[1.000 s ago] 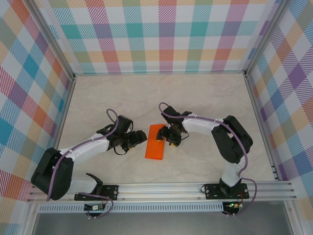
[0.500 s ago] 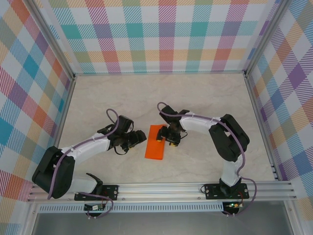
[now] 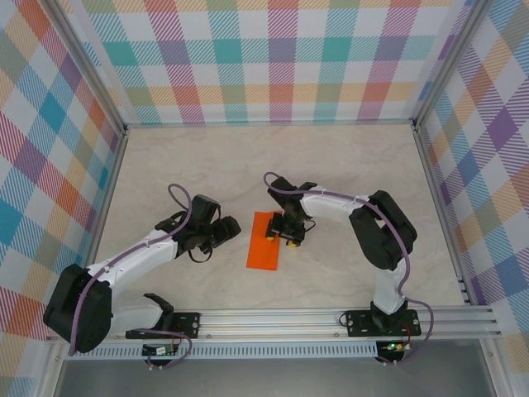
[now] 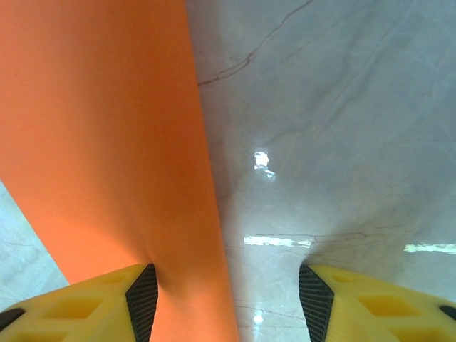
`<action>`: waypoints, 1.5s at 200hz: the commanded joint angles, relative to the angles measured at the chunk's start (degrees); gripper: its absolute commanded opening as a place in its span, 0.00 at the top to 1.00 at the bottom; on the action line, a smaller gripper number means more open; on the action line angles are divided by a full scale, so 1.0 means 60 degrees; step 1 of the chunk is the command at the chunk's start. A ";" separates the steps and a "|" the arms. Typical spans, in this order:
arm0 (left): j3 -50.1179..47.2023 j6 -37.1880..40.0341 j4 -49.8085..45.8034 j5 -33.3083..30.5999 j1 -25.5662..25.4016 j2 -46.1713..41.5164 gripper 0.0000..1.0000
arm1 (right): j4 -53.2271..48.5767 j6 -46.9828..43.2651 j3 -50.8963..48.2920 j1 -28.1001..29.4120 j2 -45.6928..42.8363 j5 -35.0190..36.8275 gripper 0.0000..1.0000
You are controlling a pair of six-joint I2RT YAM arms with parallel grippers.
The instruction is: Fold a paper plane with a square sheet of paper (pick it up from the middle)
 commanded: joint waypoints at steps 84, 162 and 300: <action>-0.0104 -0.0083 0.0059 0.0125 -0.0124 0.0099 0.25 | -0.0408 -0.0106 -0.0137 -0.0152 0.0532 0.0423 0.39; 0.0130 0.0309 0.0667 0.1006 -0.0132 0.0615 0.30 | -0.0601 -0.0138 -0.0068 -0.0152 0.0695 0.0564 0.43; 0.0180 0.0301 0.1164 0.1441 -0.0205 0.1022 0.35 | -0.0477 0.0212 -0.0115 -0.0151 0.0853 0.0521 0.39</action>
